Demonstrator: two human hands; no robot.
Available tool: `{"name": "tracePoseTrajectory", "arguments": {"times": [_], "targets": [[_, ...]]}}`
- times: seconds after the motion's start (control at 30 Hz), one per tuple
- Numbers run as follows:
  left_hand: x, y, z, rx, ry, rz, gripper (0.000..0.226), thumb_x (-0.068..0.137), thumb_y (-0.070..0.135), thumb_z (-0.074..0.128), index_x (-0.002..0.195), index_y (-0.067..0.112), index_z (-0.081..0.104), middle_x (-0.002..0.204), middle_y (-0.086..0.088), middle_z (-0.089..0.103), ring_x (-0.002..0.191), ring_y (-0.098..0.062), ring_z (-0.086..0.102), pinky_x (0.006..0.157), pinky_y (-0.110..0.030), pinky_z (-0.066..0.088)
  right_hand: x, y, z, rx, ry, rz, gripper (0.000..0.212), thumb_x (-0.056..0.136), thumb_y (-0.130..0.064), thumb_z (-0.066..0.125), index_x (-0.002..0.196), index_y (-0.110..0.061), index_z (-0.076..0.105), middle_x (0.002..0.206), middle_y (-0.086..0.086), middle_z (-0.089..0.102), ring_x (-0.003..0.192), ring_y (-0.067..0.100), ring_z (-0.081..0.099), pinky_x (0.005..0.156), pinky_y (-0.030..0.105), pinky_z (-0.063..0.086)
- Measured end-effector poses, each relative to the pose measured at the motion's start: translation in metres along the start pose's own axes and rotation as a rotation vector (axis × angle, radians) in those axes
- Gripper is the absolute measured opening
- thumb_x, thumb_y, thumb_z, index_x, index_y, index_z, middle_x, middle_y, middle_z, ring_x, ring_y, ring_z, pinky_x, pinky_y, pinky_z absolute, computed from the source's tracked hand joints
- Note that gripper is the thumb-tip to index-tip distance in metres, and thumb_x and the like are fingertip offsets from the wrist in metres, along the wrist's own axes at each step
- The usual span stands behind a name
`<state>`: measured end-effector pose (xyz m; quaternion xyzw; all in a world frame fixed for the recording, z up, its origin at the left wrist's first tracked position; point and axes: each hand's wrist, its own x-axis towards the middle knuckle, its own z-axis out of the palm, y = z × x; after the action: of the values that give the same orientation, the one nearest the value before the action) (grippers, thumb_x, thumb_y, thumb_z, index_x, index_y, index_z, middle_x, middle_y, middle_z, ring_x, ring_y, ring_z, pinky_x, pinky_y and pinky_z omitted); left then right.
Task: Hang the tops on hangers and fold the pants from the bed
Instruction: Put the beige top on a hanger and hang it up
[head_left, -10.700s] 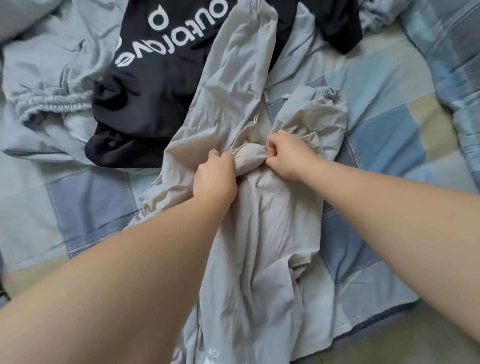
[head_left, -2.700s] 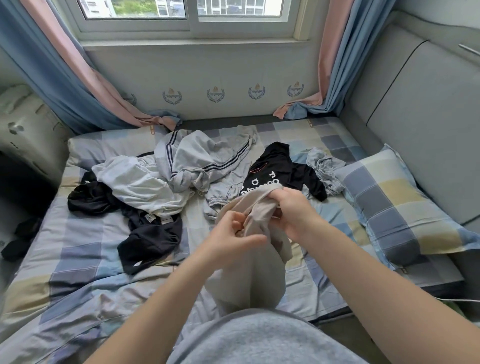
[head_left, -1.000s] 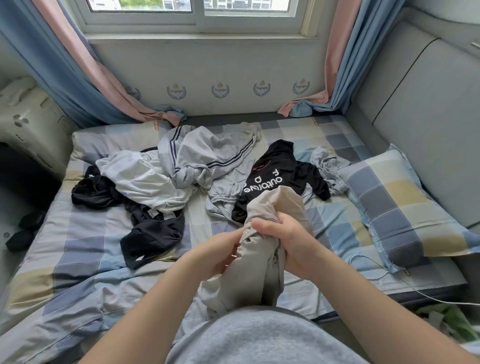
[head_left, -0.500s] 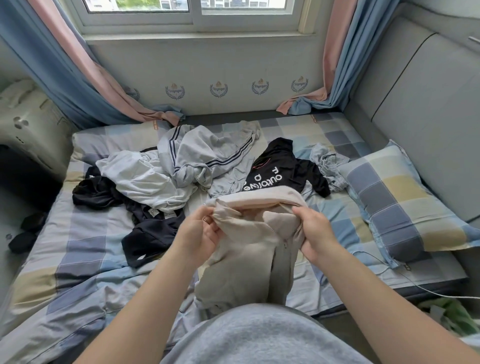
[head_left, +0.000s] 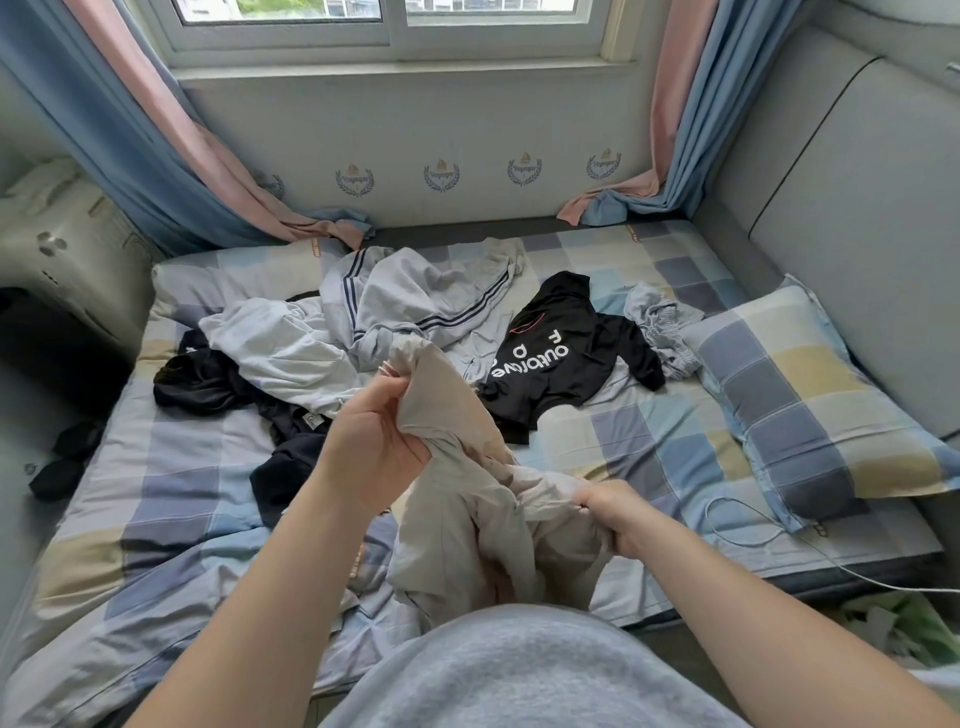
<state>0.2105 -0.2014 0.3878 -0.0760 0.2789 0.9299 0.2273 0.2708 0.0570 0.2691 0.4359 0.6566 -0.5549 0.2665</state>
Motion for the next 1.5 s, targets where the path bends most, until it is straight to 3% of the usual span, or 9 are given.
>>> {"name": "tracePoseTrajectory", "arguments": {"times": [0.07, 0.23, 0.37, 0.53, 0.8, 1.0, 1.13, 1.27, 1.5], "targets": [[-0.003, 0.006, 0.004, -0.017, -0.009, 0.030, 0.030, 0.080, 0.007, 0.052, 0.108, 0.009, 0.063, 0.094, -0.008, 0.074, 0.082, -0.017, 0.073, 0.078, -0.029, 0.059, 0.003, 0.004, -0.003, -0.109, 0.153, -0.040, 0.029, 0.091, -0.006, 0.059, 0.118, 0.004, 0.060, 0.092, 0.016, 0.067, 0.077, 0.029, 0.065, 0.063, 0.034, 0.056], [-0.009, 0.010, 0.011, -0.024, -0.014, 0.046, 0.026, 0.083, 0.007, 0.050, 0.105, 0.012, 0.064, 0.099, -0.008, 0.073, 0.088, -0.018, 0.072, 0.082, -0.029, 0.058, 0.000, 0.008, -0.006, -0.394, 0.332, -0.197, 0.059, 0.096, -0.018, 0.054, 0.149, -0.012, 0.030, 0.152, 0.018, 0.034, 0.136, 0.038, 0.038, 0.109, 0.042, 0.036], [-0.011, -0.002, 0.020, -0.058, -0.023, -0.008, 0.033, 0.082, 0.009, 0.053, 0.114, 0.010, 0.061, 0.103, -0.010, 0.071, 0.091, -0.019, 0.072, 0.085, -0.031, 0.058, -0.030, -0.014, 0.029, -0.252, -0.211, -0.358, 0.054, 0.095, -0.045, 0.062, 0.141, -0.019, 0.046, 0.132, 0.004, 0.055, 0.109, 0.015, 0.059, 0.081, 0.021, 0.046], [-0.012, -0.010, 0.029, -0.002, -0.052, -0.055, 0.025, 0.084, 0.011, 0.055, 0.097, 0.005, 0.076, 0.094, -0.010, 0.072, 0.084, -0.020, 0.073, 0.078, -0.032, 0.061, -0.039, -0.030, 0.060, -0.044, -0.569, -0.027, 0.094, 0.075, -0.089, 0.046, 0.142, -0.023, 0.050, 0.140, 0.003, 0.057, 0.127, 0.025, 0.054, 0.096, 0.040, 0.045], [-0.013, -0.006, 0.018, -0.026, -0.030, -0.073, 0.023, 0.085, 0.009, 0.056, 0.098, 0.004, 0.074, 0.095, -0.011, 0.073, 0.085, -0.021, 0.074, 0.078, -0.036, 0.062, -0.026, -0.026, 0.070, -0.262, -0.321, -0.082, 0.009, 0.088, -0.024, 0.063, 0.084, -0.016, 0.061, 0.070, 0.001, 0.057, 0.051, 0.016, 0.047, 0.062, 0.026, 0.039], [0.004, -0.005, -0.006, 0.231, 0.335, -0.109, 0.036, 0.105, 0.019, 0.044, 0.137, 0.007, 0.055, 0.116, -0.014, 0.066, 0.095, -0.025, 0.067, 0.080, -0.039, 0.056, -0.028, -0.038, 0.052, 0.430, -0.136, -0.234, 0.035, 0.083, 0.020, 0.029, 0.088, -0.003, 0.056, 0.073, 0.015, 0.052, 0.058, 0.022, 0.049, 0.048, 0.023, 0.042], [0.008, -0.018, -0.030, 0.391, 0.590, -0.250, 0.023, 0.097, 0.030, 0.062, 0.117, 0.018, 0.062, 0.107, -0.006, 0.065, 0.089, -0.020, 0.059, 0.080, -0.035, 0.046, -0.050, -0.049, 0.030, 0.680, -0.273, -0.208, 0.037, 0.085, 0.010, 0.026, 0.093, 0.006, 0.062, 0.083, 0.020, 0.061, 0.068, 0.028, 0.058, 0.065, 0.036, 0.048], [0.008, -0.045, -0.047, 0.405, 0.583, -0.442, 0.009, 0.093, 0.020, 0.068, 0.099, 0.017, 0.062, 0.093, -0.003, 0.061, 0.085, -0.018, 0.060, 0.083, -0.032, 0.047, -0.066, -0.048, 0.015, 0.708, -0.444, -0.237, 0.023, 0.091, -0.006, 0.046, 0.088, 0.000, 0.068, 0.077, 0.014, 0.070, 0.061, 0.023, 0.068, 0.053, 0.028, 0.057], [0.017, -0.039, -0.064, 0.031, 0.574, -0.252, 0.017, 0.085, -0.006, 0.048, 0.093, 0.004, 0.059, 0.086, -0.011, 0.062, 0.079, -0.025, 0.063, 0.073, -0.033, 0.054, -0.059, -0.037, -0.006, 0.676, -0.269, -0.327, 0.024, 0.103, -0.018, 0.050, 0.112, 0.002, 0.060, 0.094, 0.019, 0.065, 0.071, 0.026, 0.066, 0.063, 0.035, 0.057]]}}
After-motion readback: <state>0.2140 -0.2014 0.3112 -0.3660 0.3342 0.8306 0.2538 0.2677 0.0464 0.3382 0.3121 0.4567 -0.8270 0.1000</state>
